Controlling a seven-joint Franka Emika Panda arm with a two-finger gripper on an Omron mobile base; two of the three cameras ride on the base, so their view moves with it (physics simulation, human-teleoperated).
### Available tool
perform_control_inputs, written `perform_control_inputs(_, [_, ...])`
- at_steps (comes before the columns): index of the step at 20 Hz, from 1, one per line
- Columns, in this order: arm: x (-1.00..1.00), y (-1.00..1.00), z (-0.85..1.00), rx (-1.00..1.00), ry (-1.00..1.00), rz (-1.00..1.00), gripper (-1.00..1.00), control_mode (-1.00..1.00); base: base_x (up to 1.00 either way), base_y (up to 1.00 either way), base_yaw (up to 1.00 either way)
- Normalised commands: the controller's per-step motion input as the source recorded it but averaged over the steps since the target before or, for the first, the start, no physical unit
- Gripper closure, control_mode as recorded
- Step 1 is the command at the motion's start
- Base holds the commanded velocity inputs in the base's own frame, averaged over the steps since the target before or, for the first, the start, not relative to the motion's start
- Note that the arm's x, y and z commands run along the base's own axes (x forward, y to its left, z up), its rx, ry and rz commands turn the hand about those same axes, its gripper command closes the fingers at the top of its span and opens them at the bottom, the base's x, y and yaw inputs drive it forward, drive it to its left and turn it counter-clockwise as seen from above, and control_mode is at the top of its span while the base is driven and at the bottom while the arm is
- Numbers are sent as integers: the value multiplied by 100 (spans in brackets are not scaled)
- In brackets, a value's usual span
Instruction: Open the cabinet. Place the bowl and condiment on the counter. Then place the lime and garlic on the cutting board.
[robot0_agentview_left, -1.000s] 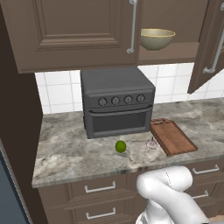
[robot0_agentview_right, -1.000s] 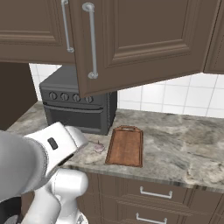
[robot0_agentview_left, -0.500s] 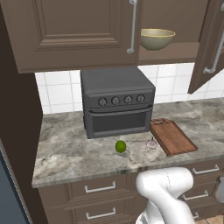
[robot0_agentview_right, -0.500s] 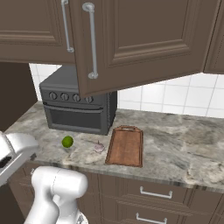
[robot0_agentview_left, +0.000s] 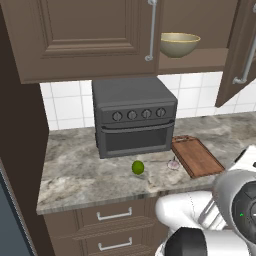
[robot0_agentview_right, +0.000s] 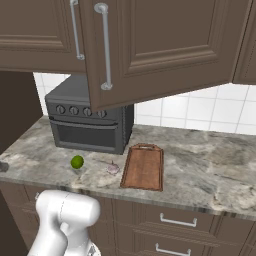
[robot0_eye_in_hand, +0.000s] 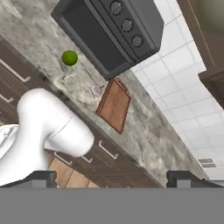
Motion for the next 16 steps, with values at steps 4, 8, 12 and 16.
perform_control_inputs(4, [34,47,19,-14,0,-21,-100,-100,0,0,0])
perform_control_inputs(8, [26,10,18,-7,7,-7,-100,-100,0,0,0])
perform_control_inputs(12, [11,-7,2,0,0,1,-100,-100,0,0,0])
perform_control_inputs(16, [41,-3,16,0,4,1,-100,-100,0,0,0])
